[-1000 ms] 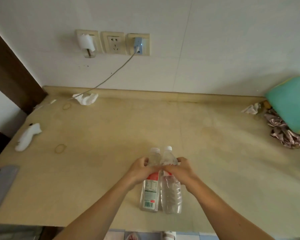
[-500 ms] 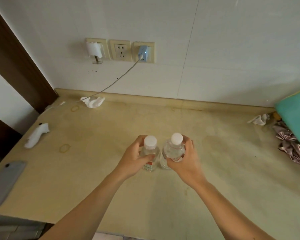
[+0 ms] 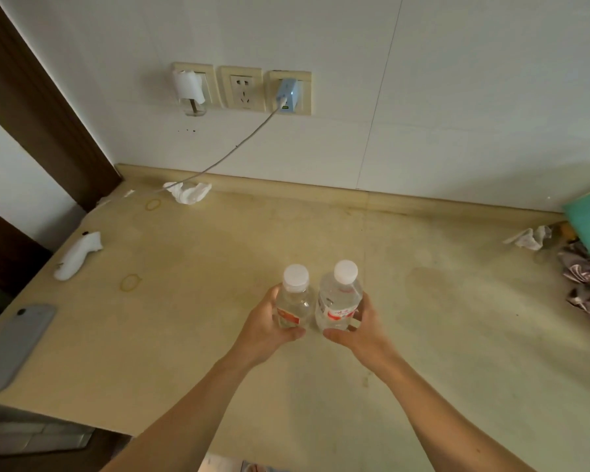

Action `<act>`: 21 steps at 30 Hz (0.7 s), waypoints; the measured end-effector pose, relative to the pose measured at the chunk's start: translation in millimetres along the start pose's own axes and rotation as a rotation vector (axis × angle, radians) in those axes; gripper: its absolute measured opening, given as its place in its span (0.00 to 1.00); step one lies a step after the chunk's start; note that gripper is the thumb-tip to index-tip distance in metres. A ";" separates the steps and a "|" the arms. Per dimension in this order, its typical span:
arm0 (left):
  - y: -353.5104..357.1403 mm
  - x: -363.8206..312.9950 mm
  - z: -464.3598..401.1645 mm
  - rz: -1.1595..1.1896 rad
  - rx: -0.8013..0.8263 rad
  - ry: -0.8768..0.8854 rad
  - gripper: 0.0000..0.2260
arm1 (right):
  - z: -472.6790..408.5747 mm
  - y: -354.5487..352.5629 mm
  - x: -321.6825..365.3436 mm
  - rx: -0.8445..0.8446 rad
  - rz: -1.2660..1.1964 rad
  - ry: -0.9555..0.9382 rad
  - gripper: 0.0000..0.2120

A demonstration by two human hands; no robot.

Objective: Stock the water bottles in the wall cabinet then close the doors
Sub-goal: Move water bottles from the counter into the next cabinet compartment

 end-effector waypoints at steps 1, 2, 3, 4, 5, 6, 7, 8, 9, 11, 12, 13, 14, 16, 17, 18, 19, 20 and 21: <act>1.6 1.6 -1.1 0.002 -0.015 -0.001 0.37 | -1.1 0.5 -6.6 -0.006 0.003 0.012 0.37; 2.7 2.8 -2.6 0.002 -0.027 -0.003 0.37 | -2.4 0.9 -11.3 -0.014 0.007 0.022 0.35; 3.9 3.7 -3.9 -0.002 -0.035 -0.003 0.37 | -3.4 1.1 -13.9 -0.020 0.012 0.029 0.34; 4.8 4.4 -5.0 -0.007 -0.042 -0.003 0.36 | -3.9 1.6 -14.5 -0.020 0.016 0.032 0.33; 5.4 4.9 -5.6 -0.007 -0.049 0.000 0.36 | -4.4 2.0 -13.8 -0.015 0.021 0.031 0.33; 5.7 5.5 -5.8 -0.001 -0.056 0.003 0.36 | -4.7 2.3 -12.9 -0.010 0.024 0.029 0.34; 5.6 6.0 -5.4 0.008 -0.062 0.003 0.36 | -4.8 2.2 -12.2 -0.009 0.025 0.030 0.34; 5.3 6.4 -4.8 0.015 -0.068 0.001 0.36 | -5.0 2.0 -11.5 -0.015 0.019 0.033 0.35; 5.0 6.5 -4.2 0.020 -0.071 -0.002 0.36 | -4.9 1.3 -11.0 -0.026 0.012 0.037 0.35; 4.3 4.8 -2.8 0.026 -0.066 0.003 0.35 | -3.4 -0.6 -8.0 -0.052 0.009 0.038 0.35; 3.5 1.9 -1.5 0.024 -0.065 0.012 0.34 | -1.9 -1.7 -4.6 -0.066 0.013 0.034 0.35; 2.1 -2.5 0.6 0.021 -0.070 0.026 0.34 | -0.1 -3.1 -0.3 -0.080 0.018 0.029 0.34; 0.1 -8.0 3.0 0.026 -0.077 0.039 0.34 | 1.5 -4.9 4.5 -0.097 0.020 0.023 0.34; -5.6 -22.0 7.8 0.060 -0.095 0.067 0.34 | 3.2 -9.3 17.1 -0.141 0.009 0.004 0.33; -8.7 -31.6 10.1 0.080 -0.103 0.086 0.33 | 3.4 -11.8 25.3 -0.164 0.003 -0.011 0.32; -12.1 -42.9 12.4 0.095 -0.109 0.109 0.32 | 3.3 -14.7 35.7 -0.188 -0.001 -0.030 0.32; -15.3 -56.3 14.6 0.103 -0.112 0.137 0.31 | 3.1 -18.4 47.9 -0.210 -0.004 -0.053 0.32; -18.6 -71.2 17.0 0.102 -0.111 0.171 0.29 | 2.8 -22.6 61.4 -0.232 -0.008 -0.078 0.33; -21.9 -87.6 20.0 0.094 -0.110 0.206 0.27 | 2.6 -27.4 76.8 -0.254 -0.008 -0.104 0.34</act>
Point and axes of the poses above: each hand's wrist, its own z-axis away from the middle knuckle, its own y-axis out of the palm, x = y × z, the point moved 7 cm from there along -z, towards the middle knuckle, and after that the axes turned 13 degrees about -y, right-handed, at the moved point
